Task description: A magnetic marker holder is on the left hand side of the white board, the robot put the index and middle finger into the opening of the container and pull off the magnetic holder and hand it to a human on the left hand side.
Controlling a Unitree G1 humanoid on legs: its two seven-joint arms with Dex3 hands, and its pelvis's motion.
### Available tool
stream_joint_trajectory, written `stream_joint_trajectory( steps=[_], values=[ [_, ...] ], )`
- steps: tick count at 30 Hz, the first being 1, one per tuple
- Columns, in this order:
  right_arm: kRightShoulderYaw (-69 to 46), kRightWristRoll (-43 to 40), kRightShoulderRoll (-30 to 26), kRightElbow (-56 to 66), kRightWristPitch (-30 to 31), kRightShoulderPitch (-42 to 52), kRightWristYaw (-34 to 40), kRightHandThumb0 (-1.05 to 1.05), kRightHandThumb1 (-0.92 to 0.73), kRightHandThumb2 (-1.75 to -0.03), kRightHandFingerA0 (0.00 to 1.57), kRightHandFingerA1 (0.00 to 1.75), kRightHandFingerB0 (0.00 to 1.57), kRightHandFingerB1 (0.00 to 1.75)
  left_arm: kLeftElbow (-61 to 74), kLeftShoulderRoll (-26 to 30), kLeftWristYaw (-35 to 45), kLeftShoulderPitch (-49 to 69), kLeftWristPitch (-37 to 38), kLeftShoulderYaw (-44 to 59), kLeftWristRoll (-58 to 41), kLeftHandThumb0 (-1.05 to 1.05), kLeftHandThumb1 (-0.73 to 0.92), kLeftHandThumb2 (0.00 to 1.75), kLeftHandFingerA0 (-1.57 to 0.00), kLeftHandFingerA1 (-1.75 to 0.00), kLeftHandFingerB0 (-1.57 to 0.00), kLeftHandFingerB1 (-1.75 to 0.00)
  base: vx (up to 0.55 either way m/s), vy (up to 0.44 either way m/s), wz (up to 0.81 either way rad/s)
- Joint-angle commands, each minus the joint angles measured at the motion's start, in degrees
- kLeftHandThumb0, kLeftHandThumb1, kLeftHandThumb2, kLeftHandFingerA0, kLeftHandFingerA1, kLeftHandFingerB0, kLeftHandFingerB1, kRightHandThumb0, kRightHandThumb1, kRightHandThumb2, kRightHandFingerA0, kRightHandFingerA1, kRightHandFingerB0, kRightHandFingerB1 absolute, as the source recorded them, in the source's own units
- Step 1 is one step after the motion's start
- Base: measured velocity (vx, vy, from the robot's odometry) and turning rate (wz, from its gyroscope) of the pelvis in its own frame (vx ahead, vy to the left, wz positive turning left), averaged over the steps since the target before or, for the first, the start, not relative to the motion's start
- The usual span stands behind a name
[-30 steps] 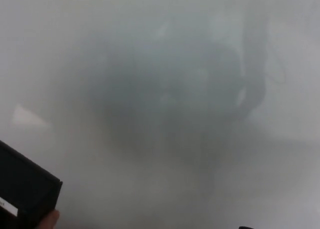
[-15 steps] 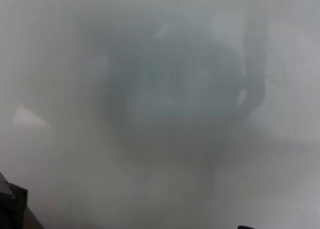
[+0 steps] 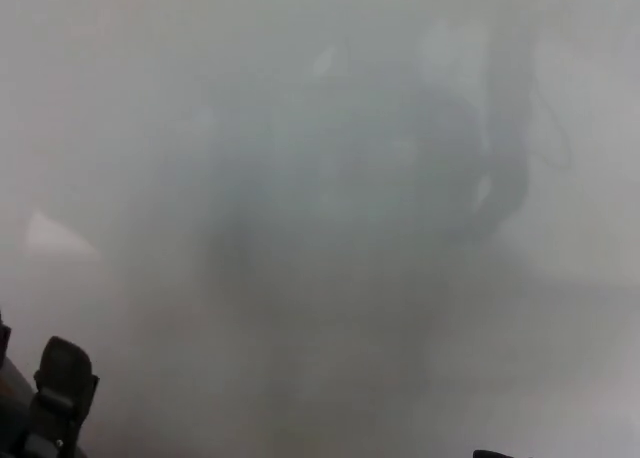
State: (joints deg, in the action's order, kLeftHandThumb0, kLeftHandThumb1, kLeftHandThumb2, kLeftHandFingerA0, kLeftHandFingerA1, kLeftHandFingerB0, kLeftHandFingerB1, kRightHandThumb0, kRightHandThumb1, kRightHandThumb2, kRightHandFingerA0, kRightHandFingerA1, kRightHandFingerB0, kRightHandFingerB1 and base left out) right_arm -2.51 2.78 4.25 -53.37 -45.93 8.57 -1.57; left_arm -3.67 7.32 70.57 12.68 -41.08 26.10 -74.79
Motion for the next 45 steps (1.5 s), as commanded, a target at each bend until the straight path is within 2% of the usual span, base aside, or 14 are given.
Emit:
stream_joint_trajectory(
  steps=[1, 2, 3, 5, 12, 14, 15, 16, 19, 20, 27, 28, 34, 45],
  values=[
    [0.09, -1.62, -0.31, 1.64, 2.03, 1.58, -1.9, -0.38, -0.71, -0.61, 0.85, 0.49, 0.64, 0.45, -4.39, 3.23, -7.23, 2.09, 11.6, -2.9, 17.77, -0.65, 0.52, 0.56, -0.45, -0.36, -0.35, -0.34, 0.0, 0.0, 0.0],
    [0.09, -1.63, -0.3, 1.68, 2.06, 1.6, -1.92, -0.38, -0.71, -0.61, 0.85, 0.49, 0.64, 0.45, -4.48, 3.24, -7.2, 2.08, 11.79, -2.98, 17.84, -0.65, 0.52, 0.56, -0.45, -0.36, -0.35, -0.34, 0.0, 0.0, 0.0],
    [0.43, -1.55, -0.09, 2.26, 2.33, 1.81, -2.24, -0.39, -0.71, -0.61, 0.83, 0.49, 0.64, 0.44, -7.58, 2.62, -17.23, 2.79, 29.39, -8.84, 37.49, -0.74, 0.69, 0.69, -0.39, -0.39, -0.29, -0.33, 0.0, 0.0, 0.0],
    [0.58, -1.53, 0.3, 2.84, 2.88, 1.98, -2.14, -0.39, -0.71, -0.61, 0.83, 0.5, 0.63, 0.45, -10.66, 2.64, -22.94, 2.92, 39.78, -12.64, 48.7, -0.75, 0.7, 0.69, -0.38, -0.4, -0.28, -0.33, 0.0, 0.0, 0.0],
    [0.73, -1.57, 1.74, 2.04, 1.92, 3.17, -1.6, -0.41, -0.7, -0.61, 0.85, 0.51, 0.65, 0.46, -25.02, 4.05, -35.03, 2.9, 49.11, -20.72, 60.39, -0.78, 0.63, 0.61, -0.22, -0.37, -0.21, -0.28, 0.0, 0.0, 0.0],
    [0.88, -1.31, 1.98, 2.41, 2.25, 3.1, -1.17, -0.42, -0.7, -0.61, 0.84, 0.5, 0.64, 0.46, -27.65, 4.17, -36.47, 2.21, 49.86, -21.47, 60.87, -0.76, 0.52, 0.89, -0.15, -0.47, -0.13, -0.4, 0.0, 0.0, 0.0],
    [0.94, -1.25, 2.04, 2.6, 2.39, 3.12, -1.07, -0.42, -0.7, -0.61, 0.84, 0.5, 0.64, 0.46, -28.4, 4.22, -36.66, 1.98, 50.25, -21.67, 60.86, -0.76, 0.52, 0.89, -0.15, -0.47, -0.13, -0.4, 0.0, 0.0, 0.0],
    [1.07, -1.03, 2.16, 2.48, 2.43, 2.78, -0.85, -0.42, -0.7, -0.61, 0.81, 0.51, 0.63, 0.46, -30.45, 4.29, -37.34, 1.38, 50.74, -22.15, 60.66, -0.76, 0.61, 0.6, -0.21, -0.35, -0.21, -0.28, 0.0, 0.0, 0.0],
    [1.28, -0.53, 2.54, 1.4, 2.65, 1.46, -0.28, -0.43, -0.7, -0.61, 0.81, 0.5, 0.64, 0.46, -34.09, 4.42, -38.43, 0.38, 51.33, -23.05, 60.22, -0.74, 0.6, 0.59, -0.21, -0.35, -0.19, -0.27, 0.0, 0.0, 0.0],
    [1.33, -0.25, 2.56, 0.31, 3.01, 0.81, 0.03, -0.42, -0.7, -0.61, 0.82, 0.5, 0.64, 0.46, -35.68, 4.26, -38.94, 0.11, 51.61, -23.45, 60.03, -0.75, 0.48, 0.81, -0.2, -0.46, -0.16, -0.39, 0.0, 0.0, 0.0],
    [1.82, 2.06, 1.8, -4.97, 1.85, -0.99, 2.46, -0.45, -0.7, -0.61, 0.85, 0.51, 0.66, 0.46, -39.89, 4.39, -39.43, -1.54, 53.55, -24.91, 59.34, -0.71, 0.47, 0.79, -0.18, -0.46, -0.16, -0.39, 0.0, 0.0, 0.0],
    [2.14, 2.73, 1.61, -4.96, 1.63, -0.84, 3.03, -0.44, -0.69, -0.61, 0.87, 0.51, 0.65, 0.46, -40.43, 4.29, -39.26, -1.61, 53.86, -24.6, 58.79, -0.66, 0.55, 0.58, -0.24, -0.38, -0.21, -0.28, 0.0, 0.0, 0.0],
    [3.07, 4.6, 0.61, -5.08, 0.92, -0.42, 5.01, -0.45, -0.7, -0.61, 0.87, 0.5, 0.66, 0.46, -44.59, 2.85, -38.93, -2.51, 56.23, -23.0, 55.45, -0.69, 0.45, 0.78, -0.22, -0.47, -0.18, -0.4, 0.0, 0.0, 0.0],
    [4.25, 6.71, 0.13, -6.09, 1.01, -1.33, 7.09, -0.43, -0.69, -0.61, 0.87, 0.51, 0.65, 0.46, -49.18, 2.42, -36.55, -4.19, 57.31, -20.72, 52.14, -0.63, 0.44, 0.76, -0.23, -0.47, -0.19, -0.4, 0.0, 0.0, 0.0]
  ],
)
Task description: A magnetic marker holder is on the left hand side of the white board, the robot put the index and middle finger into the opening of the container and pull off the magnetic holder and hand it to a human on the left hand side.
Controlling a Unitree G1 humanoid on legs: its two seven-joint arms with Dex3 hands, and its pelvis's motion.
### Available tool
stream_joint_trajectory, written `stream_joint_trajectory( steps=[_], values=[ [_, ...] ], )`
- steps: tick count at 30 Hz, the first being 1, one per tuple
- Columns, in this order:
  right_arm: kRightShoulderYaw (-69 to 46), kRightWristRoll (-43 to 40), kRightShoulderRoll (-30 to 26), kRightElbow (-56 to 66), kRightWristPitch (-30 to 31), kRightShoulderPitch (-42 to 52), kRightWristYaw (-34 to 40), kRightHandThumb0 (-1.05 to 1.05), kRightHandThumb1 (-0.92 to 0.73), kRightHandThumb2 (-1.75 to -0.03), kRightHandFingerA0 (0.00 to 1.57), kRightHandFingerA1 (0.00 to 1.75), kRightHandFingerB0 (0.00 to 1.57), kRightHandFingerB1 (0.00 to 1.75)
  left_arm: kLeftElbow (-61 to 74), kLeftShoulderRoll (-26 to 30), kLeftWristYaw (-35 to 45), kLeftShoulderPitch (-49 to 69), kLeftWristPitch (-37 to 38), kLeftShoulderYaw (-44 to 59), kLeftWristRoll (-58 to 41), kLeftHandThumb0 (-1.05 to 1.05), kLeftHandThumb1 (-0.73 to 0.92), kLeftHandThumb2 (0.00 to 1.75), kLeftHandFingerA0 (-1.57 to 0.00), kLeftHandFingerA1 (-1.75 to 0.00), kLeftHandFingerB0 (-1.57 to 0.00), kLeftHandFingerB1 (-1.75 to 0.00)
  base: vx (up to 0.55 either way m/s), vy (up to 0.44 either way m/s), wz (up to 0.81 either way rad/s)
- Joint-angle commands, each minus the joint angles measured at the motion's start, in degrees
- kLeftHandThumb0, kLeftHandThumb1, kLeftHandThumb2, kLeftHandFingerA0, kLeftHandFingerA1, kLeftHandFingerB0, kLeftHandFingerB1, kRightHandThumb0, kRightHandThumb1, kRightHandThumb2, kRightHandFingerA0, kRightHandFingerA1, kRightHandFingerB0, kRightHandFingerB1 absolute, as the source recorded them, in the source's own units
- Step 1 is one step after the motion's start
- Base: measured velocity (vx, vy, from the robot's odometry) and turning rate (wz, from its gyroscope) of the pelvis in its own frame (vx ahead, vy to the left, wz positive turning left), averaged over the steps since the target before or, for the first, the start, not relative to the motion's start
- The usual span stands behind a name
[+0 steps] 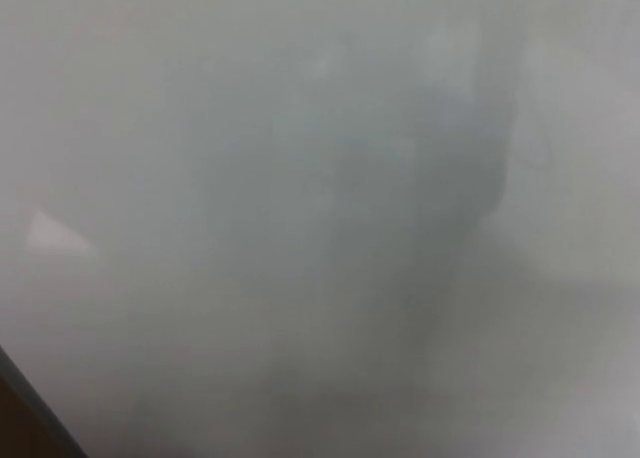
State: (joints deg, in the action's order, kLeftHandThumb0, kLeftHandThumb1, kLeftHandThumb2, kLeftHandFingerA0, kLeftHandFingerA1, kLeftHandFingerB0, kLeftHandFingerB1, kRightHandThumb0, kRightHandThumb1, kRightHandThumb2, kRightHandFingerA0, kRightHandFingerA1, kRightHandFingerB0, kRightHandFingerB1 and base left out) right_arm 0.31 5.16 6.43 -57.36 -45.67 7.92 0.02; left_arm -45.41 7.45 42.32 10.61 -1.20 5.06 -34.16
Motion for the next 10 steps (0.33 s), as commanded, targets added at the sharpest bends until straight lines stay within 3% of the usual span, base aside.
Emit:
stream_joint_trajectory(
  steps=[1, 10],
  values=[
    [1.58, 4.49, -2.14, -2.24, 0.7, -0.73, 5.75, -0.43, -0.69, -0.61, 0.87, 0.51, 0.65, 0.46, -7.84, 2.22, -7.81, -2.31, 17.4, 0.61, 11.18, -0.63, 0.44, 0.76, -0.23, -0.47, -0.19, -0.4, 0.0, 0.0, 0.0],
    [2.23, 5.05, -2.49, -3.33, -0.29, -1.5, 6.91, -0.44, -0.7, -0.61, 0.85, 0.51, 0.64, 0.46, -10.88, 1.93, -8.14, -3.64, 21.2, 1.02, 12.95, -0.64, 0.44, 0.76, -0.24, -0.48, -0.19, -0.4, 0.0, 0.0, 0.0]
  ],
)
